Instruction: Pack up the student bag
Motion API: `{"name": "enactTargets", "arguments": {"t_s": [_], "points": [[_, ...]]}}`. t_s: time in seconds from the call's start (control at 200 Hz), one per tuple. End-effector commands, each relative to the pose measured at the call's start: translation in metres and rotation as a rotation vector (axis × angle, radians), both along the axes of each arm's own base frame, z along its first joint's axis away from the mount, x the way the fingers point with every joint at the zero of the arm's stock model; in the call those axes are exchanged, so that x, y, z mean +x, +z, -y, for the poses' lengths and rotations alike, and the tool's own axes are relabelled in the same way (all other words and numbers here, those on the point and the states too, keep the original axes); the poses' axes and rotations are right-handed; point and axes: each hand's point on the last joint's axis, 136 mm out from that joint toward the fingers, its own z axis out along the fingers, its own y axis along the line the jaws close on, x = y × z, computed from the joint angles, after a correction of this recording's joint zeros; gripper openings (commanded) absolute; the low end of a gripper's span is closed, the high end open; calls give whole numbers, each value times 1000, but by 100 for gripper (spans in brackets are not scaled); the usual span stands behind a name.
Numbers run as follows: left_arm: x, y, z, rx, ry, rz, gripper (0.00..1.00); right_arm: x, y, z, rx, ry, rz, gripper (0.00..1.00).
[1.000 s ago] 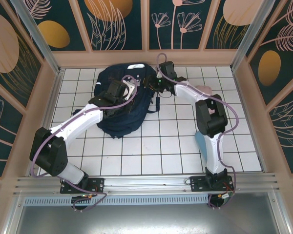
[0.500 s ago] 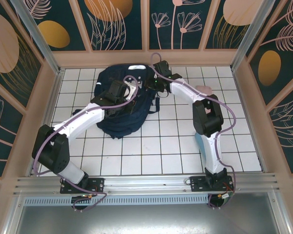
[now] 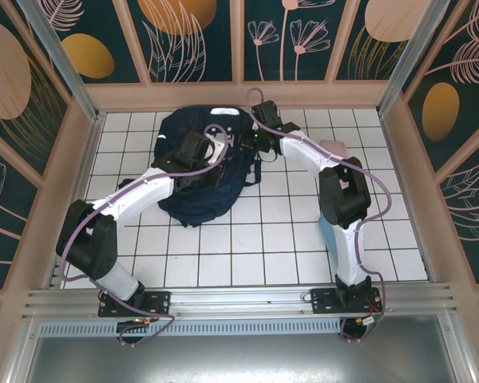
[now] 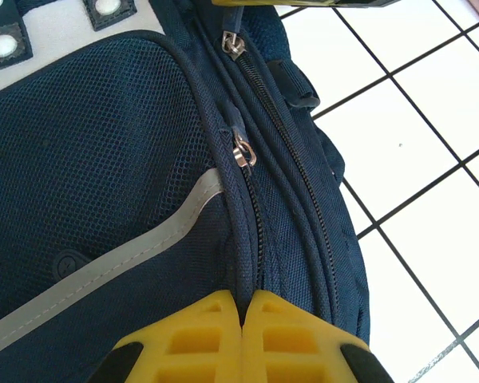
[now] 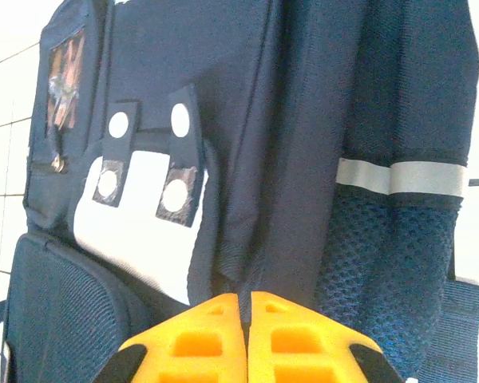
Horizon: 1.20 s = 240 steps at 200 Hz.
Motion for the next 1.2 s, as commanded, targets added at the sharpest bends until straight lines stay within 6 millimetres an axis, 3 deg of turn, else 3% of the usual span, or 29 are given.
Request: {"name": "enactTargets", "arguments": {"t_s": [0.0,0.22,0.25,0.42,0.591,0.641,0.771,0.816,0.861,0.931,1.096,1.196], "points": [[6,14,12,-71,-9,32,0,-11,18,-3,-12,51,49,1],[10,12,11,-74,16,35,0,-40,39,-7,-16,219,225,0],[11,11,11,-71,20,34,0,-53,44,-15,-2,265,252,0],[14,5,11,-67,31,24,0,-102,54,-13,107,381,308,0],[14,12,24,-133,0,17,0,-151,47,-24,204,479,292,0],[13,18,30,-174,-13,13,6,-157,42,-22,207,471,291,0],[13,40,33,-257,14,4,38,-141,38,11,194,324,311,0],[15,46,28,-275,48,4,45,-139,40,20,187,286,325,0],[17,50,20,-298,87,-3,52,-124,45,43,179,219,348,0],[18,47,2,-318,165,-17,63,-115,52,62,164,164,375,0],[16,28,-48,-287,363,-15,77,-100,59,99,99,75,410,0],[10,10,-61,-221,405,-33,78,-91,60,118,76,24,417,0]]}}
